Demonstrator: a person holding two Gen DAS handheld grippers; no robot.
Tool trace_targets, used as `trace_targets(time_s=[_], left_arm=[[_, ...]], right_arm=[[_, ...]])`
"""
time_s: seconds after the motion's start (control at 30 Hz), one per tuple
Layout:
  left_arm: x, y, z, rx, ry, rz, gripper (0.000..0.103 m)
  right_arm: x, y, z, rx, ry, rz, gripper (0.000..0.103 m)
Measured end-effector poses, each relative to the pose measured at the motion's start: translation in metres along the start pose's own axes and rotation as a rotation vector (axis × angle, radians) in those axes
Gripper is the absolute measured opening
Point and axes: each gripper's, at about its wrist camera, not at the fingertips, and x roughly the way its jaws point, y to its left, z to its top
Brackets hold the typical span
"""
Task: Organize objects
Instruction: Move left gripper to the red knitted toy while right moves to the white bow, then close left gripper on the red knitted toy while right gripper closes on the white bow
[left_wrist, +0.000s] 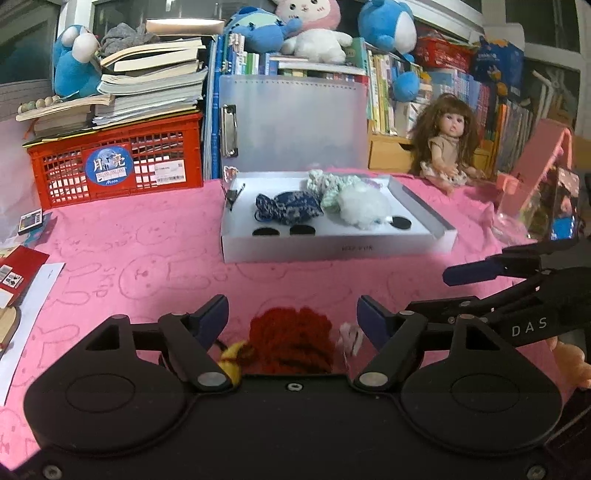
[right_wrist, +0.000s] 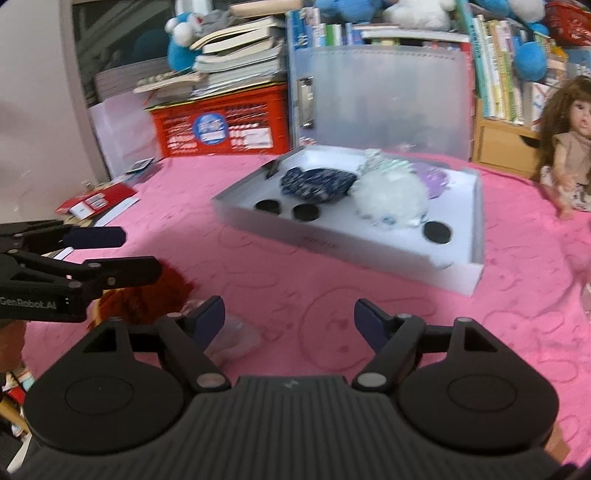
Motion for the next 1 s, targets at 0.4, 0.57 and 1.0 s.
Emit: trace_targets(time_s=[0.4,0.57,1.0], left_arm=[[-0.003,-0.004,-0.02,0.013,0.042,-0.008,0.052],[-0.002,-0.002,-0.024,-0.003,0.051,-0.003,0.052],[0.002,0.0,-0.028,-0.016,0.062,-0.008,0.052]], right_arm=[[0.002,0.02,-0.02,-0.059,0.016,0.078,0.087],[0.004,0.026,-0.024,-0.056,0.024,0.087,0.08],[0.003,0.033,-0.029,0.055,0.02,0.059,0.045]])
